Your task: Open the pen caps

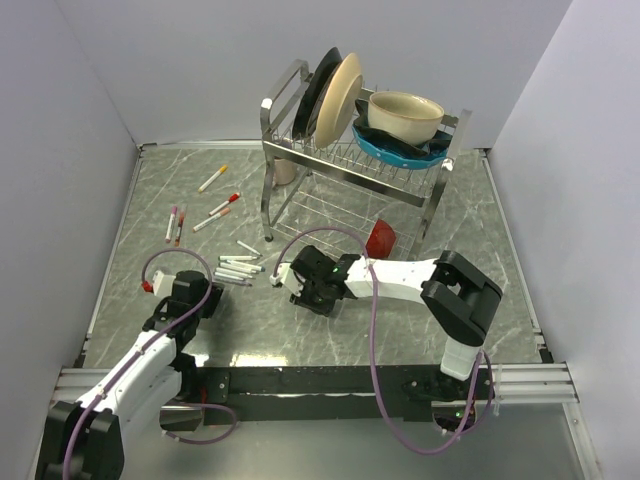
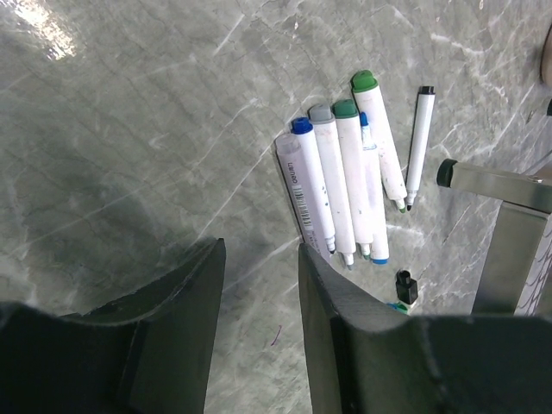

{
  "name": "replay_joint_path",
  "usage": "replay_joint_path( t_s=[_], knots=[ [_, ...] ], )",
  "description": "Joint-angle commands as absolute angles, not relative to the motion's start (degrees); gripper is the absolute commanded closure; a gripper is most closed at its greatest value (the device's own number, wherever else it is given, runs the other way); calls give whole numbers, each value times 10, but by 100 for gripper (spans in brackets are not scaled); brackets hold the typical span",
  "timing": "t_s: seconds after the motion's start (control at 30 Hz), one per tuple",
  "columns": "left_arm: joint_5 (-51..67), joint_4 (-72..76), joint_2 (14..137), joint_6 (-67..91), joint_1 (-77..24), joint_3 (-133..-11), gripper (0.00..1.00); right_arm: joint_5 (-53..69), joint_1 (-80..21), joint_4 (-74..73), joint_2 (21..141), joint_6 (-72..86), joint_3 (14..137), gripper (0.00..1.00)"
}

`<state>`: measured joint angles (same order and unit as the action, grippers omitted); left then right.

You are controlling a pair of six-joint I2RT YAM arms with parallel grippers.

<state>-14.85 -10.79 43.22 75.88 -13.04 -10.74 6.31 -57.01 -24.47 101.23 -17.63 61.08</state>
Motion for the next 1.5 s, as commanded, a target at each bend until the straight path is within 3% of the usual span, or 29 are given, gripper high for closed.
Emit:
replay_joint_path(
  t_s=[0.0, 0.23, 0.57, 0.83, 1.07, 1.23, 1.47],
  knots=[
    [-147, -103, 430, 751, -126, -126, 55, 44, -573, -229, 1018, -177, 631, 65],
    [-141, -108, 420, 737, -124, -137, 53, 33, -573, -236, 1000, -181, 635, 62],
    [-161, -171, 392, 649, -117, -238, 26, 24, -570, -243, 941, -196, 635, 56],
    [-46, -117, 520, 504, -12, -328, 15, 86, -567, -300, 873, -261, 642, 55],
    [25, -91, 706, 349, 81, -442, 16, 139, -567, -320, 821, -295, 634, 55],
    [95, -102, 820, 271, 81, -531, 30, 159, -568, -326, 805, -300, 633, 54],
    [39, -174, 957, 150, 69, -659, 32, 170, -569, -327, 796, -304, 631, 54]
  ],
)
